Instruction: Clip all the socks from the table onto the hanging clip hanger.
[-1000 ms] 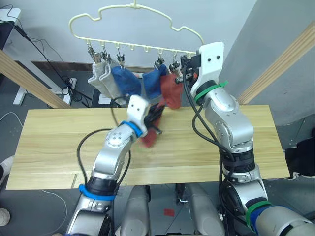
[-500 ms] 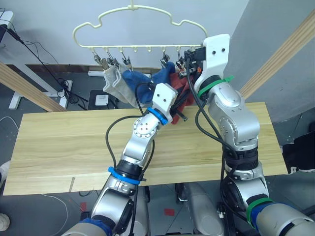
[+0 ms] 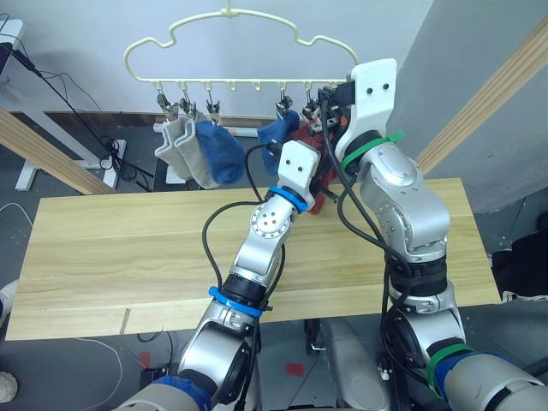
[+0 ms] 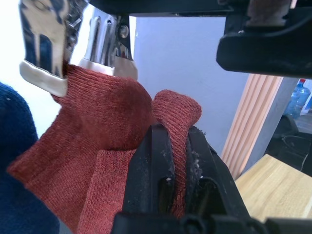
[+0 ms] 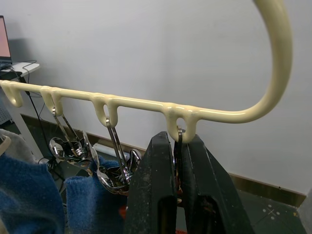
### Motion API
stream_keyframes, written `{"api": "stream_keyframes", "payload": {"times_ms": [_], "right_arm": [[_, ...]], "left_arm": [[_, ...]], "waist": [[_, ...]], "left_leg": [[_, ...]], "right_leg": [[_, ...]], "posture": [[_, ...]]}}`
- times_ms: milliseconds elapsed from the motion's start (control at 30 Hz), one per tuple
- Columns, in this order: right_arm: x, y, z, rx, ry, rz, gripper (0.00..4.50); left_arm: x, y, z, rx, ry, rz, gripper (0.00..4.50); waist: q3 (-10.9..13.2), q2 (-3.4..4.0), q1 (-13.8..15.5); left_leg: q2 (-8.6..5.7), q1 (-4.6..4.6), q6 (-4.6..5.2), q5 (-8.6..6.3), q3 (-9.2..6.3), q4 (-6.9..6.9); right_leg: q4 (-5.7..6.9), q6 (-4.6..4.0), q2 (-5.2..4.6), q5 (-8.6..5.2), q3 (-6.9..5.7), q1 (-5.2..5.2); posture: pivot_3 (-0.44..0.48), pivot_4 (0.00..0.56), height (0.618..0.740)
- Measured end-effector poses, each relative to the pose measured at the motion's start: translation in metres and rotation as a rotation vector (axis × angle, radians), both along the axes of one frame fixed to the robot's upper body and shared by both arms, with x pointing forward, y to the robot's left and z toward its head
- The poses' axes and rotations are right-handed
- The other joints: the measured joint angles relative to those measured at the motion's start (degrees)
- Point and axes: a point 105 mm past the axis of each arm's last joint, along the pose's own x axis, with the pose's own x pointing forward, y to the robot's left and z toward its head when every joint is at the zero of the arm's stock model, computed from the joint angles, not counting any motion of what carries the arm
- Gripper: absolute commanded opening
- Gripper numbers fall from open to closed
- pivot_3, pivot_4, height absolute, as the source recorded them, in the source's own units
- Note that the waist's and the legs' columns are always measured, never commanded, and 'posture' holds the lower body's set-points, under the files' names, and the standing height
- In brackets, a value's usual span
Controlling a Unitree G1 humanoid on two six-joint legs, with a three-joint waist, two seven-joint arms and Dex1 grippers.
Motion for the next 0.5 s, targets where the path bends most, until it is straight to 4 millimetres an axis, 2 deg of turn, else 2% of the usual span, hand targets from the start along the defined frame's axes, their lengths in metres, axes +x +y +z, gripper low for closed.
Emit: {"api": "stream_keyframes", "payload": {"times_ms": [200, 300, 400, 500], "right_arm": [[-0.001, 0.000, 0.001, 0.000, -0.003, -0.001, 0.00], [-0.001, 0.000, 0.001, 0.000, -0.002, -0.002, 0.00], [-0.001, 0.000, 0.001, 0.000, -0.001, -0.002, 0.00], [-0.001, 0.000, 0.001, 0.000, 0.000, -0.002, 0.00]], "left_arm": [[-0.027, -0.021, -0.021, 0.053, 0.047, -0.171, 0.00], [-0.035, -0.027, -0.017, 0.055, 0.041, -0.220, 0.00], [-0.034, -0.030, -0.012, 0.027, 0.049, -0.212, 0.00], [-0.022, -0.025, -0.009, -0.008, 0.080, -0.144, 0.00]], "waist": [[0.00, 0.00, 0.01], [0.00, 0.00, 0.00], [0.00, 0.00, -0.03], [0.00, 0.00, -0.05]], "left_leg": [[0.02, 0.00, -0.17, 0.10, 0.01, -0.01], [0.01, 0.01, 0.03, 0.03, 0.00, 0.02], [0.00, 0.01, 0.08, 0.06, 0.00, 0.02], [-0.01, 0.00, 0.10, 0.06, -0.01, 0.03]], "right_leg": [[0.00, -0.01, 0.00, 0.00, 0.00, 0.00], [0.03, 0.01, 0.00, 0.00, 0.02, 0.00], [0.03, 0.10, 0.01, -0.01, 0.03, 0.00], [0.03, 0.11, 0.01, 0.00, 0.02, 0.00]], "posture": [[-0.112, 0.389, 0.740], [-0.112, 0.389, 0.740], [-0.116, 0.389, 0.740], [-0.116, 0.389, 0.740]]}}
